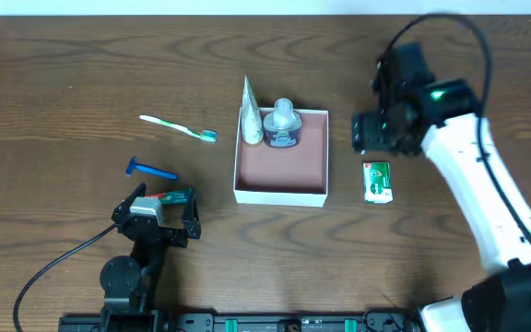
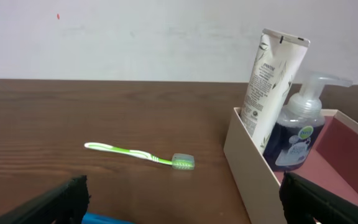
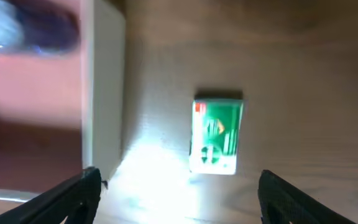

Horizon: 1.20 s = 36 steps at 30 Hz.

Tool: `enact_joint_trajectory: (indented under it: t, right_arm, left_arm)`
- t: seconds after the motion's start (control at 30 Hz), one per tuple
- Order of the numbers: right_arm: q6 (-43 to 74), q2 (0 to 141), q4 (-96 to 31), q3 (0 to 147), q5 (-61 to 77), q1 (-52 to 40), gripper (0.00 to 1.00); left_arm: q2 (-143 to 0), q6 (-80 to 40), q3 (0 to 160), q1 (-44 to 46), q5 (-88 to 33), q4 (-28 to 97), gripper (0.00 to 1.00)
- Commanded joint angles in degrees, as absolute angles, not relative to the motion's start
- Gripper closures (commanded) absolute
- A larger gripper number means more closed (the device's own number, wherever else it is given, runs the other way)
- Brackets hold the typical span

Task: Pack container
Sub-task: 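Move the right gripper to the green soap box and grasp it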

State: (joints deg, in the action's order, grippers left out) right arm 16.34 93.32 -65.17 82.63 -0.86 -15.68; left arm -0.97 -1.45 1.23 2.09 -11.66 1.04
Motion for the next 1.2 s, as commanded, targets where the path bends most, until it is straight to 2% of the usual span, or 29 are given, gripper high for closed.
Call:
enact_joint_trajectory:
  t: [0.0, 0.3, 0.67, 0.8, 1.17]
  right_arm:
    - [18.76, 94.02, -61.45, 74.83, 0.51, -14.52, 0.2]
    - [19.29, 94.02, -50.59, 61.21, 2.44, -10.7, 0.23]
    - [19.27, 94.04, -35.83, 50.0, 2.44, -10.02, 0.18]
    - [19.25, 94.04, -33.67, 49.01, 2.37, -10.02, 0.21]
    - [18.35, 98.08, -27.97, 47.33, 0.64, -10.02, 0.35]
  left_arm:
    - [-1.04, -1.28, 0.23, 2.33, -12.62, 2.94, 0.02]
    - [-1.04, -1.28, 0.23, 2.33, -12.62, 2.94, 0.02]
    - [-1.04, -1.28, 0.23, 2.33, -12.62, 2.94, 0.02]
    - [-1.04, -1.28, 0.23, 2.33, -12.62, 2.94, 0.02]
    - [-1.04, -1.3, 0.23, 2.33, -12.62, 2.94, 0.02]
